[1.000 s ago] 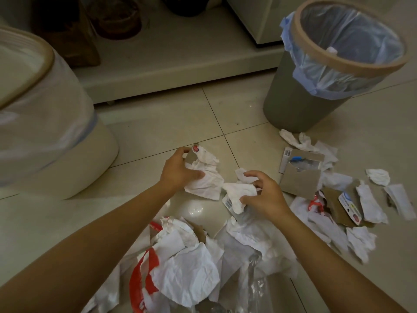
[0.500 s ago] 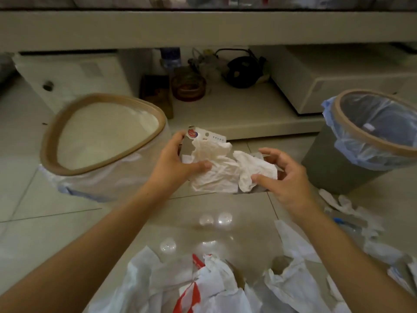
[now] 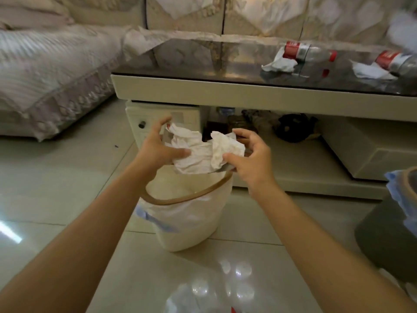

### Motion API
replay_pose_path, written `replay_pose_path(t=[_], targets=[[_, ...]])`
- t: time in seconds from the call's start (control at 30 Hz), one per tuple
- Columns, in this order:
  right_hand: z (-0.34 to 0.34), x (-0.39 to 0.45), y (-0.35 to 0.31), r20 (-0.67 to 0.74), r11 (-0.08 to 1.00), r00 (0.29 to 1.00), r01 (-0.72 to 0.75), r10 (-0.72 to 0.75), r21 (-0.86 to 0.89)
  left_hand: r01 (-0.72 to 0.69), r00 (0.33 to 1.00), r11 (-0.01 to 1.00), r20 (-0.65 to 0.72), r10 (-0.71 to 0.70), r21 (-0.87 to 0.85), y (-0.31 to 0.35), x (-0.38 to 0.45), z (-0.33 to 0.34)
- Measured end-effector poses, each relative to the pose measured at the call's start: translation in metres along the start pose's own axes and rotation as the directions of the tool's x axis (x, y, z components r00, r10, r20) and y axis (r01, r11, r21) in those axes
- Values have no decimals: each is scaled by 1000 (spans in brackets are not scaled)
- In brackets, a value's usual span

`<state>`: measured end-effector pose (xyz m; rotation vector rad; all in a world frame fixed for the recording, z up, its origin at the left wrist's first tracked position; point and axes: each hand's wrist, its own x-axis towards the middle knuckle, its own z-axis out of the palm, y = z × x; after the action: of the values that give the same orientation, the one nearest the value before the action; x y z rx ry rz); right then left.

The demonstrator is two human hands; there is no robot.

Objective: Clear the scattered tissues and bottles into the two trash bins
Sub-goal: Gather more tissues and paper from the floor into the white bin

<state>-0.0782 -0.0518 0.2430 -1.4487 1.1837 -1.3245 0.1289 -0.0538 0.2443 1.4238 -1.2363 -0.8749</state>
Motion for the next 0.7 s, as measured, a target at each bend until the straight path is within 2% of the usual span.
replay_pose_path(t=[0.1, 0.2, 0.3, 0.43, 0.53, 0.6, 0.7], targets=[[32, 11, 16, 28, 997, 999, -45, 47, -70, 60, 998, 996, 24, -62, 66, -16, 8, -20], [50, 16, 29, 42, 989, 991, -125, 128, -75, 78, 996, 997, 37, -79, 19, -18, 4, -32], [55, 12, 33, 101, 992, 987, -117, 121, -51, 82, 996, 996, 21, -82, -37, -17, -4, -36], [36, -9, 33, 192, 986, 981, 59, -29, -154, 27, 999, 999, 30, -28, 41, -12, -26, -15], [8, -33, 40, 221, 940, 963, 209, -151, -270, -21, 994, 993, 108, 9, 114, -14, -49, 18], [-16, -53, 52, 250, 857, 938, 325, -239, -400, -109, 979, 979, 187, 76, 172, -20, -68, 46], [-60, -83, 82, 313, 663, 903, 429, -295, -614, -310, 924, 885, 328, 195, 347, -37, -95, 89]])
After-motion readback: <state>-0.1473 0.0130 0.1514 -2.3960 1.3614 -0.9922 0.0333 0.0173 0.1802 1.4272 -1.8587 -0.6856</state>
